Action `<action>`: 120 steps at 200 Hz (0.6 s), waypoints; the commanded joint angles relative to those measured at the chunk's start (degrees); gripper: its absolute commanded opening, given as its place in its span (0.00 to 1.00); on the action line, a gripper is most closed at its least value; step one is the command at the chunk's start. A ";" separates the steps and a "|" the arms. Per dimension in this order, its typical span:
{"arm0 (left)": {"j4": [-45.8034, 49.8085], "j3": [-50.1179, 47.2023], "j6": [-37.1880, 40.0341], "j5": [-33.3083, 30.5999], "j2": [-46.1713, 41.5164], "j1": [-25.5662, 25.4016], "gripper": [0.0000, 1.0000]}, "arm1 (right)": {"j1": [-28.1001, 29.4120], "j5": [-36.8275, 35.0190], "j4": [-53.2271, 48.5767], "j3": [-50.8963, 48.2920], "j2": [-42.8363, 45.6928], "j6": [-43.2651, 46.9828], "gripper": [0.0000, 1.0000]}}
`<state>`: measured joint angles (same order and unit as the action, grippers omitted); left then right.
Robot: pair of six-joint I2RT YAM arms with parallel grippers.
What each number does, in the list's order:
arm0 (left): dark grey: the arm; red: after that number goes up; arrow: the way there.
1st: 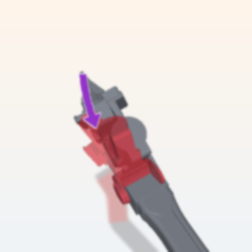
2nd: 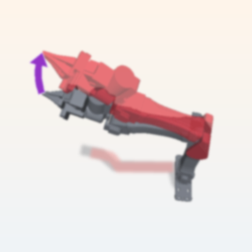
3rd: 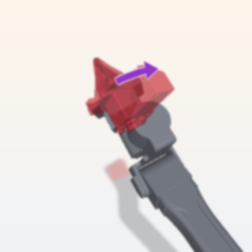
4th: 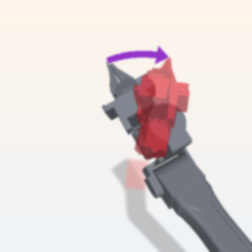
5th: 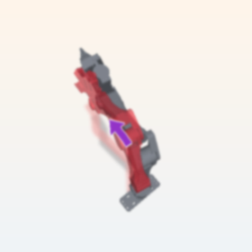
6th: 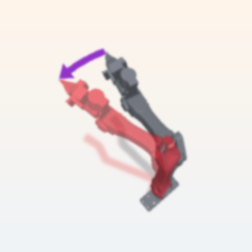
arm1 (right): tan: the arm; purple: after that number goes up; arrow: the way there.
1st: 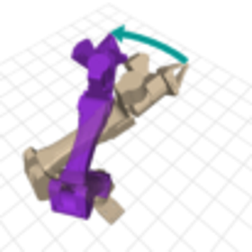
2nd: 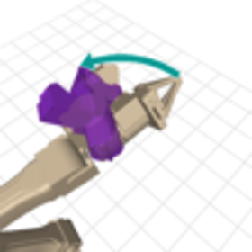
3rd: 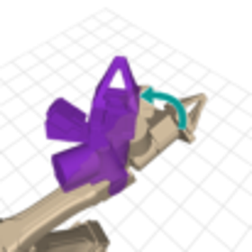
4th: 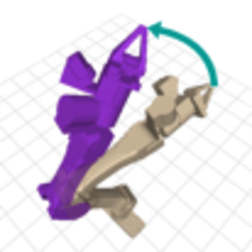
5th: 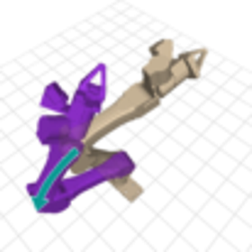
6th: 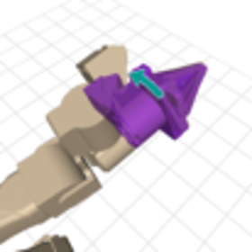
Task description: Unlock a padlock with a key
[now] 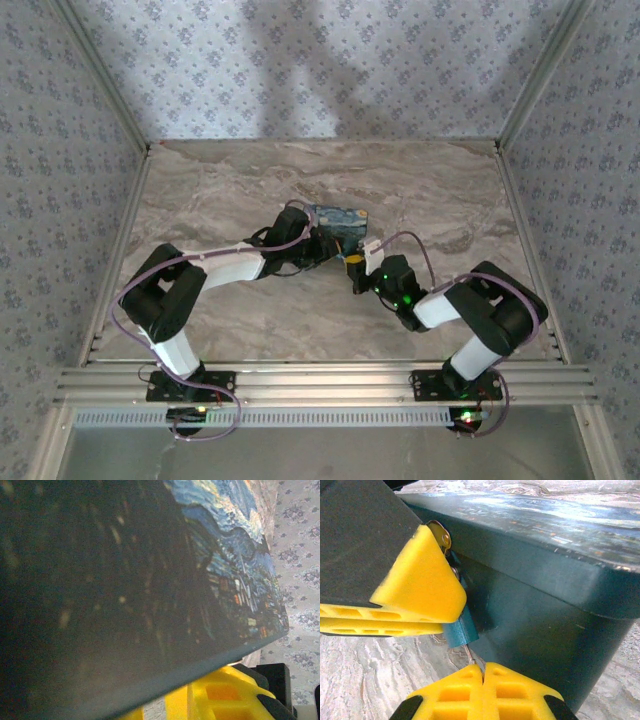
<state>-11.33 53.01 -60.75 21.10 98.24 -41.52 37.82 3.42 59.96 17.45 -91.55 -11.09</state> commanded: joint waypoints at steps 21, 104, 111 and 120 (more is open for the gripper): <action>-0.43 0.16 -1.21 5.97 -0.37 -1.76 0.22 | -0.24 -1.32 6.13 3.75 -1.53 2.40 0.00; 0.01 0.07 -1.04 6.01 -0.24 -1.91 0.22 | -2.27 1.66 9.16 4.96 -3.33 1.68 0.00; -0.12 0.03 -1.04 5.92 -0.11 -1.93 0.22 | -2.36 2.06 9.25 5.09 -3.12 1.32 0.00; -0.16 0.06 -1.04 5.88 0.01 -1.90 0.22 | -2.45 2.84 9.34 5.27 -2.89 0.92 0.00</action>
<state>-11.90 53.01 -61.17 19.42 98.24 -41.47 36.07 5.41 62.41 19.05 -94.72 -9.23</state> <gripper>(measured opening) 0.225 0.066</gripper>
